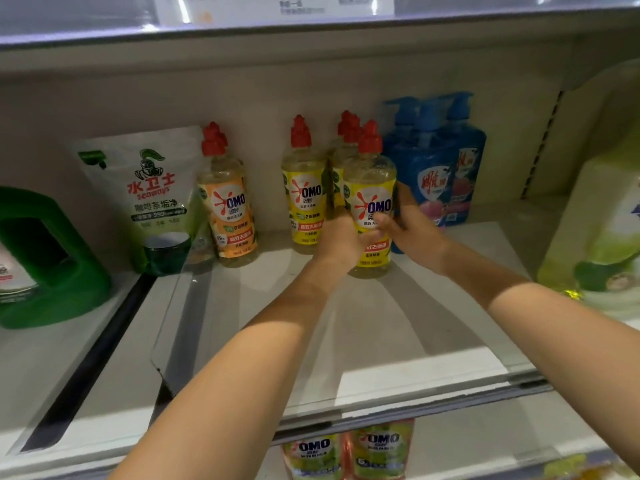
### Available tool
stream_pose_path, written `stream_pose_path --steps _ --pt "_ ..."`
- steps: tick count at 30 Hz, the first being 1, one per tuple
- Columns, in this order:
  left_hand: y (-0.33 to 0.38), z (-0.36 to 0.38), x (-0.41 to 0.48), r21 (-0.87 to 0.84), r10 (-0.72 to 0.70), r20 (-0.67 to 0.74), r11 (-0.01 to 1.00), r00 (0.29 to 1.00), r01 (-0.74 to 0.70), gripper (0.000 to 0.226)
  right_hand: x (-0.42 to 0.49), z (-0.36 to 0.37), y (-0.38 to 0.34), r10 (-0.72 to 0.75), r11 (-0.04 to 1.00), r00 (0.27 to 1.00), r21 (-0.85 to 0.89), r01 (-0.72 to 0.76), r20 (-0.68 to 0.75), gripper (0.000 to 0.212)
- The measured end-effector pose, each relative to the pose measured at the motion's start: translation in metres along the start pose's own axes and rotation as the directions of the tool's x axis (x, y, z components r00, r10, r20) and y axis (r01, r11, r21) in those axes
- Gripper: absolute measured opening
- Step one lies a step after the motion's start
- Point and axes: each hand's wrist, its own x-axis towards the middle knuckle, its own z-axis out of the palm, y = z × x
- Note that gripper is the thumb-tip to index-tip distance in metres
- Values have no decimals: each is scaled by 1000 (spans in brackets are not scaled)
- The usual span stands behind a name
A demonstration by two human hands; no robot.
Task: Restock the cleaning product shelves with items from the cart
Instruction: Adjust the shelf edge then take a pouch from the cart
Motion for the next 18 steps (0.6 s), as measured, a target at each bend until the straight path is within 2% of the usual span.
stream_pose_path --steps 8,12,16,18 --pt "0 2 5 -43 -40 -7 998 999 40 53 7 3 -1 54 998 998 25 -54 -29 48" --pt "5 -1 1 13 -82 -39 997 996 82 48 0 3 7 142 988 990 -67 -142 2 43" --pt "16 -4 -17 -175 -177 -158 973 971 149 42 -19 8 -2 199 980 967 36 -195 -161 47" --pt "21 -9 -37 -281 -195 -175 949 965 141 40 -39 10 -16 183 983 960 21 -183 -212 48"
